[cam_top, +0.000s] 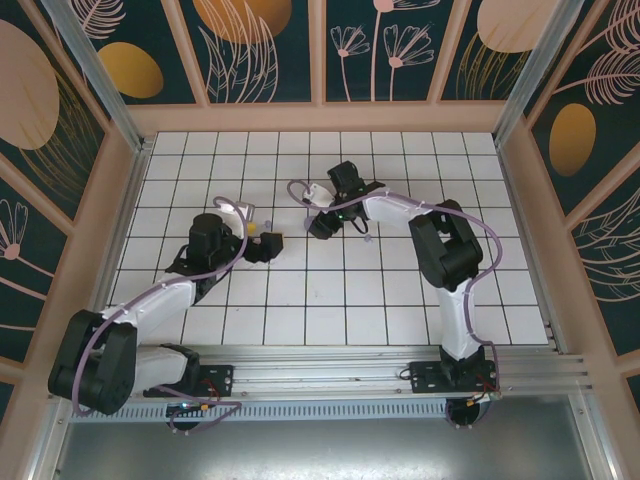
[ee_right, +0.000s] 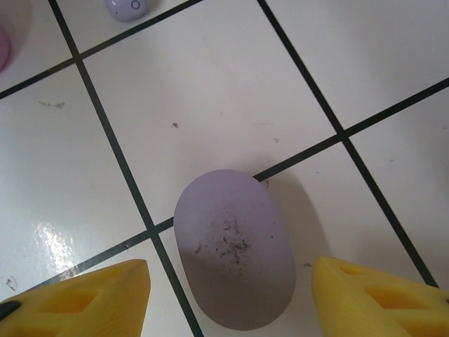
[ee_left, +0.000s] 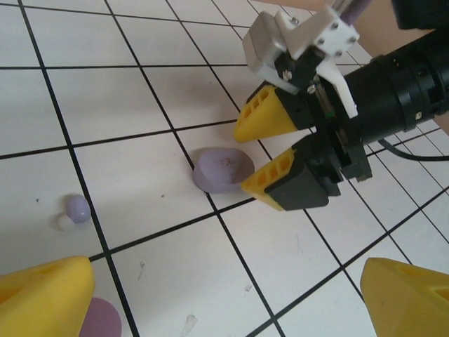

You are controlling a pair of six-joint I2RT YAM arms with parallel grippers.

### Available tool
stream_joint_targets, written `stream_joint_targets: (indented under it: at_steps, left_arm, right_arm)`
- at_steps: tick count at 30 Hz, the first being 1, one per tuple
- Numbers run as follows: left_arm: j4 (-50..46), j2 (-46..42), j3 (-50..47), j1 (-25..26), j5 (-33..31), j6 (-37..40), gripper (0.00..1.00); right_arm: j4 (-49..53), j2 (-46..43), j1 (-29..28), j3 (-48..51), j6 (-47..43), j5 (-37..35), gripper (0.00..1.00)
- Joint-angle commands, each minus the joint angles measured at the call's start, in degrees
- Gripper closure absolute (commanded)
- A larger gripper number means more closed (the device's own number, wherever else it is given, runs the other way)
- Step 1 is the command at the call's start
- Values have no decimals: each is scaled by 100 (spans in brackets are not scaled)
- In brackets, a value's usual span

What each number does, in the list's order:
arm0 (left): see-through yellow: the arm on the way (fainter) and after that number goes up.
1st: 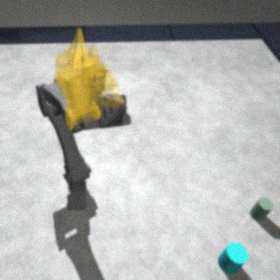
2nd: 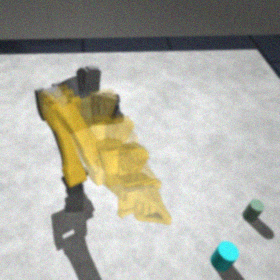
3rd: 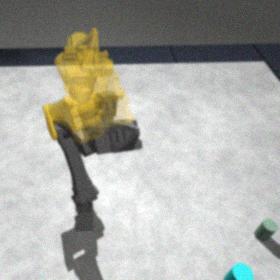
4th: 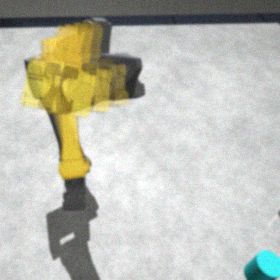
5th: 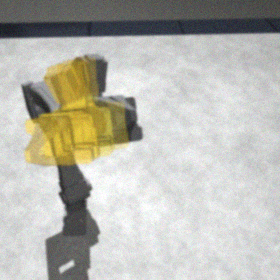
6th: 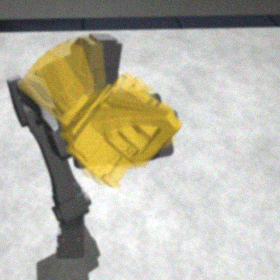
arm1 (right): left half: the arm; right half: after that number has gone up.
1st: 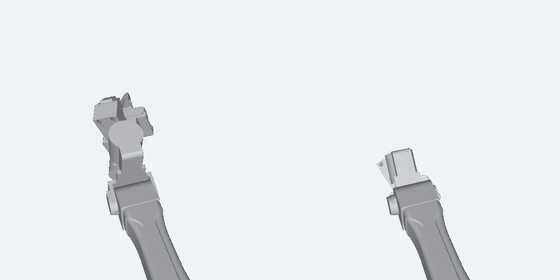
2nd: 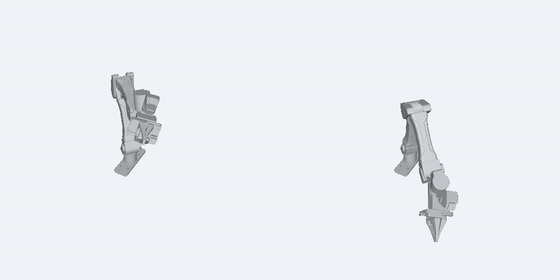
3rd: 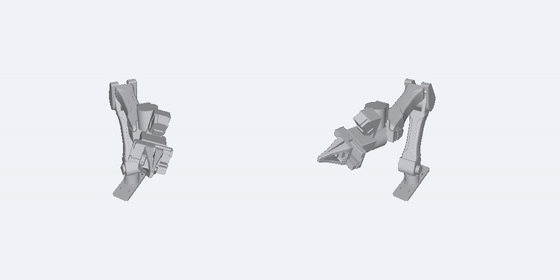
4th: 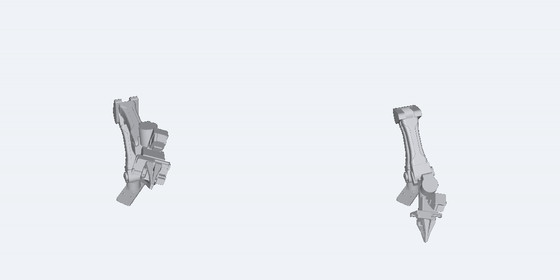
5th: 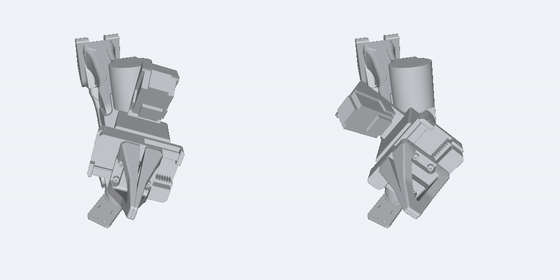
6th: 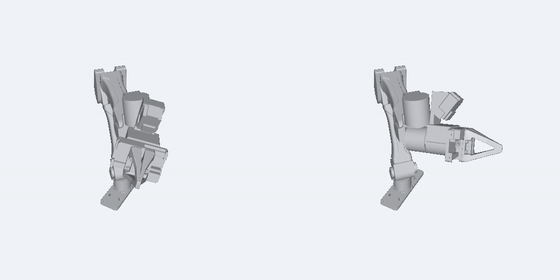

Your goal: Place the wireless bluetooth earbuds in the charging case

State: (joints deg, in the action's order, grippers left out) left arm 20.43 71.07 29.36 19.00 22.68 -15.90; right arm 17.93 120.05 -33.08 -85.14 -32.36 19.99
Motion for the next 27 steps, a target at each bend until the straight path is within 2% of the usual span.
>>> stream_joint_targets:
  at_steps: [1,12,17,27]
  left_arm:
    - [197,159,225,-45,195,141,4]
    - [217,430,377,-54,284,160,4]
    - [190,347,312,-63,255,166,4]
    - [207,-1,262,-64,415,334,6]
  right_arm:
    - [261,175,21,-266,-304,260,38]
    - [771,622,21,-594,-577,68,40]
    - [834,669,21,-661,-658,-21,48]
    - [894,545,25,-631,-686,235,63]
